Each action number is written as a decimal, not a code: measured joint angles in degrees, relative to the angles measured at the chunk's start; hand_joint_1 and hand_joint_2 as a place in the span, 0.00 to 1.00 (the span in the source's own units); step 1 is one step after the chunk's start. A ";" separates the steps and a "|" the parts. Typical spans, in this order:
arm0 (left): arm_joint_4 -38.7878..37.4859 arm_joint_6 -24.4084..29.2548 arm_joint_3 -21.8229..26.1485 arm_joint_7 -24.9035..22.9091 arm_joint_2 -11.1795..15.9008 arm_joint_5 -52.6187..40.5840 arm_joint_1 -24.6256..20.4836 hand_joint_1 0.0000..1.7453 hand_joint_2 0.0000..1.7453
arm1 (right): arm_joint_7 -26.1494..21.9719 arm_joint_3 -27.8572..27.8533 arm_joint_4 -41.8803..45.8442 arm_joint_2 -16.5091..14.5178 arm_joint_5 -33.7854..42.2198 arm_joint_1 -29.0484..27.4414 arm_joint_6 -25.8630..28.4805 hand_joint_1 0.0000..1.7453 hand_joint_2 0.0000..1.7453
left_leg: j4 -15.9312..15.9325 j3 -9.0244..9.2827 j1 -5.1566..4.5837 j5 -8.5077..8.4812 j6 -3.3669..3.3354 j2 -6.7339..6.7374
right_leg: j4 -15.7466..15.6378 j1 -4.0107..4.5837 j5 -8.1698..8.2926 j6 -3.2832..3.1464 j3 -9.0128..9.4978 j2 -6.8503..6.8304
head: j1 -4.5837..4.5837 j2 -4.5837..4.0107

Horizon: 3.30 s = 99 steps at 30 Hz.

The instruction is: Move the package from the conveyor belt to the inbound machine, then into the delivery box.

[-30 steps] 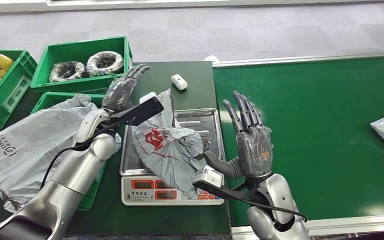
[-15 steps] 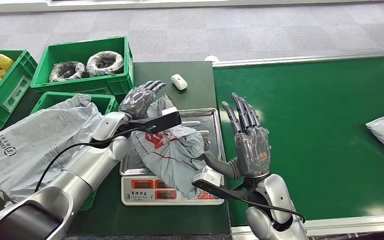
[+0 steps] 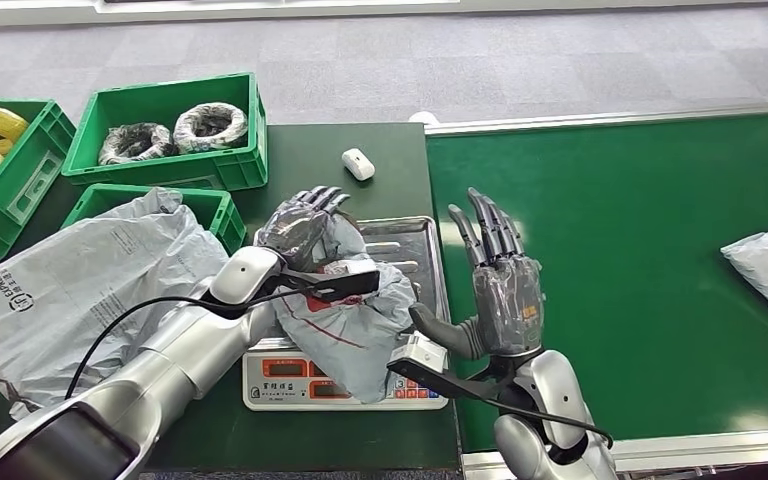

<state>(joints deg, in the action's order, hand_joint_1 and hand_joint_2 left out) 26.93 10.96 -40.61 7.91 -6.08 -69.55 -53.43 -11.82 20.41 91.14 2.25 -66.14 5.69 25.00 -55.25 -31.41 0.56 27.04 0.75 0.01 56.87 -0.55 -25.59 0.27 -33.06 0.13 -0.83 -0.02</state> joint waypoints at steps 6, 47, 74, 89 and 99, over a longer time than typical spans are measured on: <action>-0.68 -0.01 -0.44 -0.01 -0.22 -0.15 -0.26 0.93 1.00 | 0.33 -0.60 0.43 -0.32 -1.02 -0.43 -0.67 0.00 0.00 | 0.00 0.01 0.00 0.00 0.00 0.00 | 0.00 0.00 0.00 0.00 0.01 0.00 | 0.00 0.01; 6.61 4.70 12.44 -18.87 12.99 -19.77 -13.04 1.00 1.00 | -0.03 -2.41 2.78 -2.60 -2.88 -4.46 -3.04 0.00 0.00 | 0.01 -0.11 0.03 -0.04 0.03 0.07 | 0.13 0.04 0.00 -0.02 -0.19 0.06 | 0.01 0.01; -3.92 -3.27 21.57 -30.23 24.36 -19.93 -16.42 1.00 1.00 | 0.51 -3.69 2.34 -3.47 -2.75 -5.10 -3.06 0.00 0.00 | 0.02 -0.29 0.03 -0.06 0.07 0.16 | 0.15 0.05 -0.01 -0.03 -0.38 0.16 | -0.02 0.01; -8.19 -7.28 26.57 -31.79 25.63 -18.66 -10.66 0.00 1.00 | 1.55 -3.79 1.86 -3.37 -2.45 -6.67 -1.45 0.00 0.00 | 0.02 -0.33 0.03 -0.06 0.08 0.10 | 0.14 0.05 -0.01 -0.03 -0.42 0.14 | -0.01 0.02; -8.70 -6.84 29.10 -31.44 25.00 -18.64 -9.08 0.00 1.00 | 2.03 -3.80 2.06 -3.85 -3.28 -7.69 -1.51 0.00 0.00 | 0.01 -0.32 0.02 -0.06 0.07 0.11 | 0.14 0.04 -0.01 -0.03 -0.41 0.14 | -0.02 0.00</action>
<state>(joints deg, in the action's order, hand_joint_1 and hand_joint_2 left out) 18.23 4.13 -11.51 -23.52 18.92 -88.19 -62.50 -9.80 16.61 93.20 -1.61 -69.42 -2.00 23.50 -55.24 -31.73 0.58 26.98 0.82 0.13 57.01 -0.51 -25.60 0.24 -33.47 0.27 -0.85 -0.02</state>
